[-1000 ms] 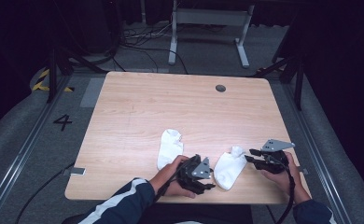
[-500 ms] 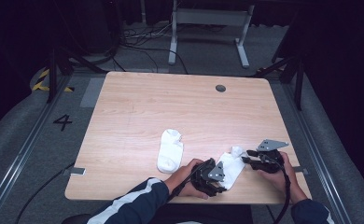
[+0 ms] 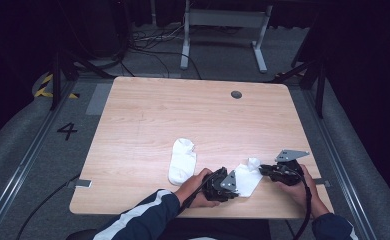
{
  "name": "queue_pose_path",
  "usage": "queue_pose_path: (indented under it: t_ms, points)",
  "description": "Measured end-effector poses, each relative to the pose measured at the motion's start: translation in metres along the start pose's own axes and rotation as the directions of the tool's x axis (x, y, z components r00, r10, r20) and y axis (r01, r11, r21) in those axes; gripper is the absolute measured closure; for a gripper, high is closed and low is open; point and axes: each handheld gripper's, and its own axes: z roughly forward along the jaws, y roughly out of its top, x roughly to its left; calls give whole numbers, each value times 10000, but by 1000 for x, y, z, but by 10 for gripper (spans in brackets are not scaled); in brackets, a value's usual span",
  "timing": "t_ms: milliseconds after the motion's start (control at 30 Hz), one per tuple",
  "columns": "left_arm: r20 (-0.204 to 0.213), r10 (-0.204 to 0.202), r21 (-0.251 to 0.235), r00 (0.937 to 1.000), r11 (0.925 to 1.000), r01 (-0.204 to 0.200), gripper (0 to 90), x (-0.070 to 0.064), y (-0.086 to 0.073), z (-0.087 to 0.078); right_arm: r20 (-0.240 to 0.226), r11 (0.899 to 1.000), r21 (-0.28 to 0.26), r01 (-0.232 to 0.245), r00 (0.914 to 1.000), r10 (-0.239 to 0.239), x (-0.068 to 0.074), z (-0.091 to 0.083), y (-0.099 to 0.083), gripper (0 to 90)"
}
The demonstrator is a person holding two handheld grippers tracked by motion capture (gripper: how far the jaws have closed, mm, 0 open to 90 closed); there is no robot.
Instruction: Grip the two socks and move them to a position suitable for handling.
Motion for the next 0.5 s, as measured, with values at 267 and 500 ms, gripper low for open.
queue_pose_path:
  t_ms: [267, 500]
  points:
    - [-307, 197, -732, 9993, 9971, -219, 845, -1, 4, -18, 130, 9983, -293, 505, 9987, -502, 9, -13, 6, 868]
    - [-606, 510, -1617, 9969, 9850, -603, 854, -10, 13, -41, 460, 9932, -1040, 516, 9978, -470, 17, -42, 12, 803]
